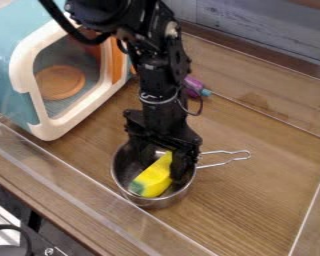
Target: Remove the banana from inside the silver pot and put it on the table
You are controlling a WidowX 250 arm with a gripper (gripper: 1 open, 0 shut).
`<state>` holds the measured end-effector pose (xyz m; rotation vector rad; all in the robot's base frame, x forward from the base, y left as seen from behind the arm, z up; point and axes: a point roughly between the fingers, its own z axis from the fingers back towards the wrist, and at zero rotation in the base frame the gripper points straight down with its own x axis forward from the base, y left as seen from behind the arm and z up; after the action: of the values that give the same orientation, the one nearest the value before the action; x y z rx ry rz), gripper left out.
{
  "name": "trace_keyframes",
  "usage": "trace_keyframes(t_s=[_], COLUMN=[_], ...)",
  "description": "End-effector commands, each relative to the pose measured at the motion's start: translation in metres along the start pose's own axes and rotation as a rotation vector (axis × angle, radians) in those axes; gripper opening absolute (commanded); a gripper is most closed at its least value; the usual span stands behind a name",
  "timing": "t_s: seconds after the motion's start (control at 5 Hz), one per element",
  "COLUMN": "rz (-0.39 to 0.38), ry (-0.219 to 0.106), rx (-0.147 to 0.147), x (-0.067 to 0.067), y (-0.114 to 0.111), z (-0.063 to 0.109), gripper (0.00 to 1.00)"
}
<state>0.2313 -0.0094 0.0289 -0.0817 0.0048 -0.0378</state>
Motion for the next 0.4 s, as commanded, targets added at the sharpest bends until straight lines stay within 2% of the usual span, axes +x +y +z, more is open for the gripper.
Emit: trace_keyframes(t_s=[0.0, 0.2], rz=[-0.025, 0.007], ry=[-0.039, -0.046], rx=[-0.009, -0.017], x=[0.0108, 0.0047], y=[-0.0067, -0.0074], z=[0.007, 0.0046], gripper=[1.0, 0.0])
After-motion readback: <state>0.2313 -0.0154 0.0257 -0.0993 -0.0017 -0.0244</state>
